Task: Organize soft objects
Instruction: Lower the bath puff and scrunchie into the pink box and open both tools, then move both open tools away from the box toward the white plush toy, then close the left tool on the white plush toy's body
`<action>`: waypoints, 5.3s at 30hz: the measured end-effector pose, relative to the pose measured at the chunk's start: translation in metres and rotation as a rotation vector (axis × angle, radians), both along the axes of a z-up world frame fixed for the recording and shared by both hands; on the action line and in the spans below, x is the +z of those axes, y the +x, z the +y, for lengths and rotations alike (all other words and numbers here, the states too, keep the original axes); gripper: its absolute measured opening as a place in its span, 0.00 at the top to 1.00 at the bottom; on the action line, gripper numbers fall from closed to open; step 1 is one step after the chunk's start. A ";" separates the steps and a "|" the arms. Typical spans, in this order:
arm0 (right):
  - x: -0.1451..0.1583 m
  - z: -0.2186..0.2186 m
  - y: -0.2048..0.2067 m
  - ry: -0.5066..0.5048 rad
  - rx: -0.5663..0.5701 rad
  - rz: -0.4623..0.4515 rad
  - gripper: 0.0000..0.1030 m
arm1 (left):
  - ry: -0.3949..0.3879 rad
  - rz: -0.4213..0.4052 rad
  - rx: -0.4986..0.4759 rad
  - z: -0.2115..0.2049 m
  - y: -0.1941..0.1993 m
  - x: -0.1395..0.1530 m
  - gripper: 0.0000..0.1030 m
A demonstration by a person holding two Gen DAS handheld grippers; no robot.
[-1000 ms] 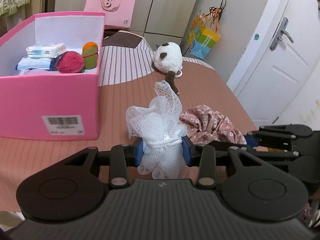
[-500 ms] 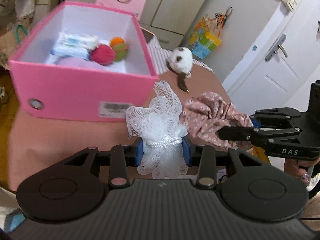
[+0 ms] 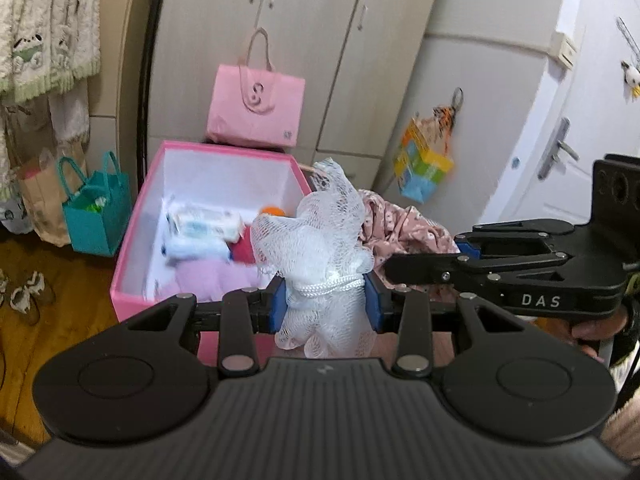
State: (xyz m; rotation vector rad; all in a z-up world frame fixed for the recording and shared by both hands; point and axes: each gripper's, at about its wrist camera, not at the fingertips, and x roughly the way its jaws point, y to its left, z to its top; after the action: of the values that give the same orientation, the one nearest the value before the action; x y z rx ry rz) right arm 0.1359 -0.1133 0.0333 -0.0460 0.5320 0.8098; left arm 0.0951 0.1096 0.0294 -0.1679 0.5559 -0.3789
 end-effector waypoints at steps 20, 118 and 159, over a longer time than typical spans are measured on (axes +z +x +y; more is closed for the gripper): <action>-0.045 0.067 0.091 -0.125 -0.100 -0.106 0.80 | 0.038 0.075 0.124 0.028 0.117 -0.045 0.63; -0.116 -0.145 0.107 -0.154 -0.244 -0.131 0.16 | 0.015 0.168 -0.069 -0.207 0.162 -0.084 0.09; -0.141 -0.131 0.166 -0.184 -0.194 0.029 0.41 | 0.083 0.141 -0.005 -0.234 0.197 -0.110 0.47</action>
State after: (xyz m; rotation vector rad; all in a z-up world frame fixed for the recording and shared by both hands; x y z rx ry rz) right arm 0.3019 -0.2446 -0.1075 -0.1499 0.6273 0.5714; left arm 0.2919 -0.1246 -0.0807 -0.1143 0.7101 -0.3497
